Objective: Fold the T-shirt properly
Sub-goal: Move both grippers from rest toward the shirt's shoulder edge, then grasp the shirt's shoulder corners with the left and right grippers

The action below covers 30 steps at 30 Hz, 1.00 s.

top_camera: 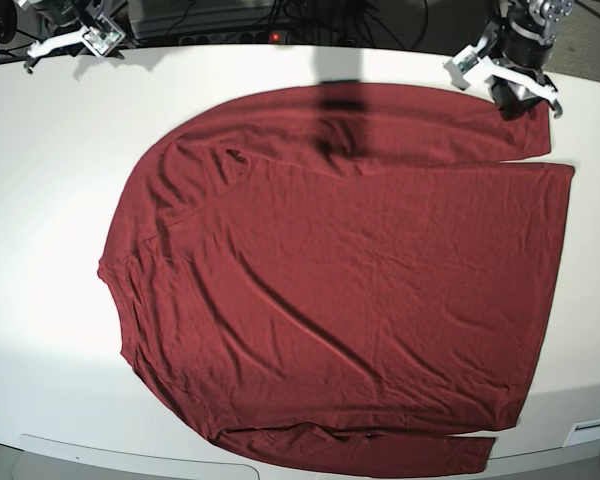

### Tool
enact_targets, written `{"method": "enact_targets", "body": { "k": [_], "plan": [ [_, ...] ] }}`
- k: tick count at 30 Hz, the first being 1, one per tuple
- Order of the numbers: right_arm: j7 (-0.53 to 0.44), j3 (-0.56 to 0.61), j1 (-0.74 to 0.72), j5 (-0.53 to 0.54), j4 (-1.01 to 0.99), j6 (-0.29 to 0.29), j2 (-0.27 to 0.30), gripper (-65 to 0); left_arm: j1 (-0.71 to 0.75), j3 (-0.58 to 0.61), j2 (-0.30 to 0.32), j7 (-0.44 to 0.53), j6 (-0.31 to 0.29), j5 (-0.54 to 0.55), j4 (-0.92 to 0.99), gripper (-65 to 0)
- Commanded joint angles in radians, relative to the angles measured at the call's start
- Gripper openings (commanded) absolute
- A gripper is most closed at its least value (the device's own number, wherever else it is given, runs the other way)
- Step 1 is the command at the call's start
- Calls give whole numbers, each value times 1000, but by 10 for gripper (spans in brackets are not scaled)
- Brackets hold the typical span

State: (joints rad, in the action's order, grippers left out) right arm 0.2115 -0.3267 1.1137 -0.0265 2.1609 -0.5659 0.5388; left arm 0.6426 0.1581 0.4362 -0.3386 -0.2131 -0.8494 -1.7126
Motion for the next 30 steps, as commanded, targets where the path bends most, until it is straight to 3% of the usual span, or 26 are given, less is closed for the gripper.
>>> {"method": "enact_targets", "body": {
  "k": [1, 5, 10, 16, 18, 21, 27, 30],
  "plan": [
    [-16, -7, 11, 5, 17, 2, 6, -535, 14, -2, 19, -27, -39, 13, 12, -454],
    [-16, -7, 11, 5, 17, 2, 7, -535, 14, -2, 69, -29, -63, 33, 12, -457],
    [-16, -7, 11, 4, 17, 1, 7, -536, 14, -2, 118, -27, -222, 147, 12, -476],
    [-16, -7, 11, 4, 17, 0, 7, -535, 14, -2, 132, -27, -346, 182, 12, -478],
    [-16, -7, 11, 4, 17, 0, 7, -535, 14, -2, 132, -28, -375, 186, 12, -519],
    [-17, -7, 11, 4, 17, 1, 7, -535, 14, -2, 132, -28, -383, 213, 12, -650],
    [-100, -7, 10, 3, 17, 1, 7, -536, 20, -2, 132, -27, -382, 234, 11, -650],
    [-172, -4, -32, -76, 17, -29, 21, -536, 20, -2, 132, -27, -382, 260, 11, -650]
  ]
}}
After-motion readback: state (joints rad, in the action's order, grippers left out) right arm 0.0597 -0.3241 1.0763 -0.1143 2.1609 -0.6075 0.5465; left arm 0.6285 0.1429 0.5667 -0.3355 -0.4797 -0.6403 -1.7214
